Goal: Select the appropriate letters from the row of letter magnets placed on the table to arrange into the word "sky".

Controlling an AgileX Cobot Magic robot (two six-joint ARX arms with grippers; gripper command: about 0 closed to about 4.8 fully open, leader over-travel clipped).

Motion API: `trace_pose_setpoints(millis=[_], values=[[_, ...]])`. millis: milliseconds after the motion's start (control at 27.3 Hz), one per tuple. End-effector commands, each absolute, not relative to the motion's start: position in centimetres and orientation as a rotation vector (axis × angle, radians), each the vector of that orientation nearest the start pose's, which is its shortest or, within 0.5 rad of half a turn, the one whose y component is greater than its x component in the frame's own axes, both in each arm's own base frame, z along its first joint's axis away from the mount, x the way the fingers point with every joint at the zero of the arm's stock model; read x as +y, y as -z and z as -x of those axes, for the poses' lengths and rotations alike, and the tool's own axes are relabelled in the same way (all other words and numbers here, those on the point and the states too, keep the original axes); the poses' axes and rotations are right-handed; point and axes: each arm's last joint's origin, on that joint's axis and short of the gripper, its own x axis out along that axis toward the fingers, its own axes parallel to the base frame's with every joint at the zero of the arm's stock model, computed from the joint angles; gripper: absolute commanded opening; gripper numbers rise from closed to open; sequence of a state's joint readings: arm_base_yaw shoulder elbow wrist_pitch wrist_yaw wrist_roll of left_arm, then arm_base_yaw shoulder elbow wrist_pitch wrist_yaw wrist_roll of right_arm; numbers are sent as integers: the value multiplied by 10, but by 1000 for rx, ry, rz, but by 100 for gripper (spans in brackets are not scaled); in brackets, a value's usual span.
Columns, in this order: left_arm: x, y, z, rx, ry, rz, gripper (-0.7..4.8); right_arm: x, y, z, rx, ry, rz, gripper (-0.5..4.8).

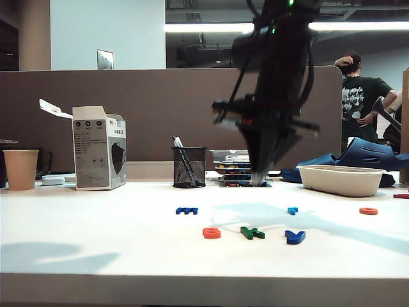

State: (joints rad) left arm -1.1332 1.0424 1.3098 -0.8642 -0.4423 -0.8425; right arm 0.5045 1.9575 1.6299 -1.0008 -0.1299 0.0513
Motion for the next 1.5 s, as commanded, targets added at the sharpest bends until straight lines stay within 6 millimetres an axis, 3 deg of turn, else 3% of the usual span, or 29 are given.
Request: trace_pose_setpoints(millis=[37,147,293,367,403,550,697,844,1064,1320,1394,1504], values=[[-162,-403,-90,651,436,373,-5,177,-279,-352,1122,-425,212,-8],[-162,-403,-90,651,436,373,-5,158,-309,-353,1009,-392,192,-8],[-162,-403,-90,651,435,373,-5,118,-347,-350,877,-323,140,-8],[-162,-403,-90,651,435,373,-5,85,-371,-343,798,-262,124,-8],[-162,-403,-90,651,435,372,-5,59,-385,-336,753,-204,111,-8],[-162,-403,-90,652,435,373,-5,-3,-418,-308,652,-101,15,-8],[-162,-404,-90,648,437,377,-5,-32,-433,-286,601,-81,-39,-8],[-162,-404,-90,647,437,376,-5,-51,-444,-259,568,-27,-44,-8],[-162,-404,-90,634,451,348,-5,-56,-441,-215,508,-23,-69,-8],[-166,-424,-102,343,544,108,-5,-41,-403,-165,447,-52,-97,-8],[-158,-434,-118,256,541,89,-5,-37,-388,-152,439,-46,-103,-8],[-126,-454,-148,143,480,67,-5,-29,-369,-128,413,-45,-93,-8]])
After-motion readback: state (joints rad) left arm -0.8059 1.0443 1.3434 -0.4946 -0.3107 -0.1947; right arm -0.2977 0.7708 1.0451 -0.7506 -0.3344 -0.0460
